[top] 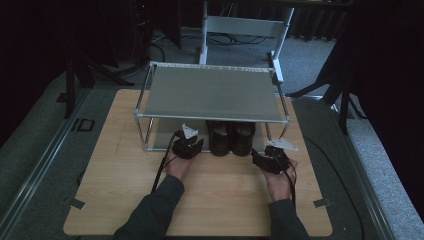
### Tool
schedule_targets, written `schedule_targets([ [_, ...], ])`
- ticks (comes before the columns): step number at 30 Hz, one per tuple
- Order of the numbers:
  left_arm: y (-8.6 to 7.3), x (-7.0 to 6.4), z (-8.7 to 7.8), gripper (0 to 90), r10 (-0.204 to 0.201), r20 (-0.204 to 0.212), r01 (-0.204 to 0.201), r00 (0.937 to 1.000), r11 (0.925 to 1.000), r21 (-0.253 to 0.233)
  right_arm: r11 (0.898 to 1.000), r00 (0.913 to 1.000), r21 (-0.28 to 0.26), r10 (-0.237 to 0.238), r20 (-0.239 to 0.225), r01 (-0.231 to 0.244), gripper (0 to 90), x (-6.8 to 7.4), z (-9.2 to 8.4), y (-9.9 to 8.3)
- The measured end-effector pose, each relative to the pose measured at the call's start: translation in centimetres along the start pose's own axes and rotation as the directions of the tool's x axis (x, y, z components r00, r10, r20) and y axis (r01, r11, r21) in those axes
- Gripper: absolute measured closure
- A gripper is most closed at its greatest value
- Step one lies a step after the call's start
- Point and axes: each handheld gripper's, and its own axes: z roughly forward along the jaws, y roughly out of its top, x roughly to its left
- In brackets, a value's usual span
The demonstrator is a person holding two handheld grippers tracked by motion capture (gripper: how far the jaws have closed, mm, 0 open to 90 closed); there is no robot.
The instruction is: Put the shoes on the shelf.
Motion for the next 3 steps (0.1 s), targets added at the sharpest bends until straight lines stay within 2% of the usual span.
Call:
schedule_targets([
  [2, -0.55, 0.03, -0.88, 67.6, 0.022, 0.013, -0.022, 0.9997, 0.9998, 0.0, 0.999, 1.0, 0.044, 0.0, 0.006, 0.0, 39.0, -0.87, 0.41, -0.6],
  [3, -0.55, 0.03, -0.88, 66.9, 0.022, 0.013, -0.022, 0.9997, 0.9998, 0.0, 0.999, 1.0, 0.044, 0.0, 0.006, 0.0, 39.0, -0.87, 0.41, -0.6],
])
